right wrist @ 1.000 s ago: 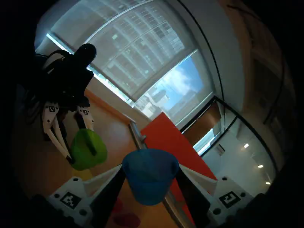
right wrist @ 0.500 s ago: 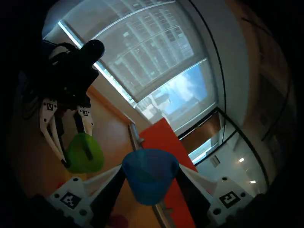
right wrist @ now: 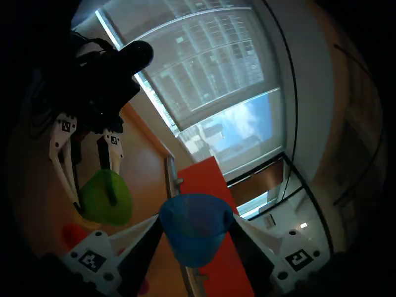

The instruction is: Pour water

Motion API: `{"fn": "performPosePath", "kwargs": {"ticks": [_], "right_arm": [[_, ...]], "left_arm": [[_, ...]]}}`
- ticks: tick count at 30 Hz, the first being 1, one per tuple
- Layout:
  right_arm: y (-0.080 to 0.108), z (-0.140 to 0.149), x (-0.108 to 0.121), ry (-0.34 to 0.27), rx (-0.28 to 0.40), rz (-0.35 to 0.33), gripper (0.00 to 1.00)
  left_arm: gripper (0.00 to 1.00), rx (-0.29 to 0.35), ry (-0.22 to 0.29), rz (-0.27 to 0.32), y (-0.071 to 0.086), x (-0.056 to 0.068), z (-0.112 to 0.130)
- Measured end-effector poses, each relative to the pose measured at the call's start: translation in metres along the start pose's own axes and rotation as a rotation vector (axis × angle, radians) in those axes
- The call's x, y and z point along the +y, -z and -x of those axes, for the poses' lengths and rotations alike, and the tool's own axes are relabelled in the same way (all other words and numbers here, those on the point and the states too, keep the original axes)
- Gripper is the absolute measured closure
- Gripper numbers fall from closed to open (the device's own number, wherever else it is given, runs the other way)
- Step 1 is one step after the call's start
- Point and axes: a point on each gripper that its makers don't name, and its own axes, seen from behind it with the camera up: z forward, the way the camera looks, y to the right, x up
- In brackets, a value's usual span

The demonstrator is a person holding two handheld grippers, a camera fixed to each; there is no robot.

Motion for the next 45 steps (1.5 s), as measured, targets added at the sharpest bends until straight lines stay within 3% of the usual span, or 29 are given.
{"fn": "performPosePath", "kwargs": {"ticks": [12,45], "right_arm": [[-0.003,-0.005,0.003,0.094,-0.005,0.003,0.11],[-0.003,-0.012,0.01,0.235,0.002,0.026,0.1]], "left_arm": [[0.21,0.003,-0.004,0.008,-0.004,0.003,-0.003],[0.21,0.007,-0.024,0.016,-0.008,0.004,-0.005]]}}
